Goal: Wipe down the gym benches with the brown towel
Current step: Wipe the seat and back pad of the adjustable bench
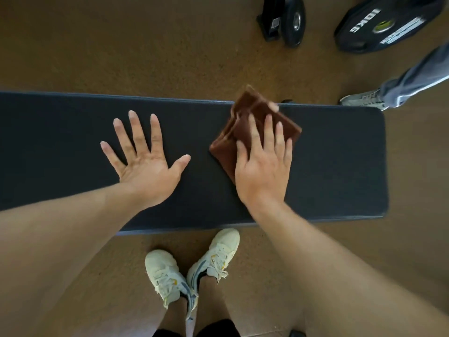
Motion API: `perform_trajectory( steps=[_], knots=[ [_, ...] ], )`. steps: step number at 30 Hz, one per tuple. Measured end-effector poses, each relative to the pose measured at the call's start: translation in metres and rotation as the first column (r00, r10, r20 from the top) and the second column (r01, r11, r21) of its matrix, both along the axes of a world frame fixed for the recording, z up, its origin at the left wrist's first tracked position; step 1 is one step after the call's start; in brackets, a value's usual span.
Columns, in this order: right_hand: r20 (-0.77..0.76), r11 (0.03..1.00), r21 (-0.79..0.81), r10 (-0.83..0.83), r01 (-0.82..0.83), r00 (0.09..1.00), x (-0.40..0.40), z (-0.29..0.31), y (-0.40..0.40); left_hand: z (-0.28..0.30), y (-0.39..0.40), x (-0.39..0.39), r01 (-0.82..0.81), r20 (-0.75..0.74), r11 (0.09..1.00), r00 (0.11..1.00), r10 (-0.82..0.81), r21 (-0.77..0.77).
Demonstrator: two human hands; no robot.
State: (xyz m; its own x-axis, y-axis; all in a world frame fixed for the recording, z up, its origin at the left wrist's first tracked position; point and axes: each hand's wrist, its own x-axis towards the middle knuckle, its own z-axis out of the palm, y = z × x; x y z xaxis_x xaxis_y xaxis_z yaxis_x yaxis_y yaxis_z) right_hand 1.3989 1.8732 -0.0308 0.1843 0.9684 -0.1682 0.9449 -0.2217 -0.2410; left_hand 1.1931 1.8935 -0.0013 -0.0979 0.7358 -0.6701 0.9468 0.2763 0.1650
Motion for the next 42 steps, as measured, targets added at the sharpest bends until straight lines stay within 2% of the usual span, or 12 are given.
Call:
perform_trajectory(
  steps=[3, 6, 8, 14, 17, 21, 24, 27, 33, 37, 39, 42],
  knots=[
    [0.001, 0.994, -0.090, -0.058, 0.058, 0.998, 0.010, 0.010, -0.088, 0.002, 0.001, -0.002, 0.003, 0.024, 0.999, 1.000, -0.002, -0.033],
    [0.000, 0.978, -0.205, -0.045, 0.044, 0.999, 0.021, 0.018, -0.118, 0.009, 0.002, -0.003, 0.028, 0.035, 0.997, 0.999, -0.026, -0.073],
    [-0.008, 0.972, -0.227, -0.062, 0.058, 0.998, 0.025, 0.018, -0.094, 0.011, 0.002, -0.002, 0.037, 0.038, 0.996, 0.999, -0.034, -0.078],
    [0.025, 0.975, -0.135, -0.177, 0.178, 0.984, 0.035, 0.005, 0.045, 0.009, 0.004, 0.000, 0.040, 0.024, 0.996, 0.999, -0.038, -0.082],
    [0.056, 0.982, -0.127, -0.135, 0.141, 0.989, 0.041, 0.002, 0.068, 0.009, 0.004, 0.001, 0.037, 0.021, 0.996, 0.999, -0.035, -0.082],
    [0.040, 0.987, -0.121, -0.098, 0.102, 0.994, 0.052, 0.010, -0.007, 0.017, 0.004, 0.005, 0.011, 0.023, 0.995, 1.000, -0.009, -0.103],
    [0.030, 0.960, -0.233, -0.149, 0.152, 0.988, 0.063, 0.021, -0.078, 0.024, 0.008, 0.009, -0.021, 0.015, 0.990, 1.000, 0.023, -0.136],
    [0.054, 0.946, -0.299, -0.113, 0.124, 0.992, 0.072, 0.017, -0.081, 0.025, 0.012, 0.011, -0.043, 0.019, 0.988, 0.999, 0.046, -0.151],
    [0.052, 0.986, -0.152, -0.063, 0.070, 0.997, 0.105, 0.005, 0.019, 0.005, 0.011, 0.004, -0.074, 0.015, 0.996, 0.997, 0.074, -0.055],
    [0.022, 0.993, -0.120, 0.000, 0.003, 1.000, 0.132, 0.003, 0.071, -0.021, 0.008, -0.013, -0.095, -0.026, 0.995, 0.995, 0.096, 0.025],
    [0.002, 0.997, -0.076, 0.012, -0.011, 1.000, 0.136, 0.003, 0.056, -0.041, 0.010, -0.026, -0.146, 0.002, 0.989, 0.989, 0.146, 0.005],
    [-0.032, 0.995, -0.081, -0.058, 0.056, 0.998, 0.144, 0.008, -0.020, -0.015, 0.016, 0.005, -0.129, -0.035, 0.991, 0.991, 0.130, 0.017]
  ],
)
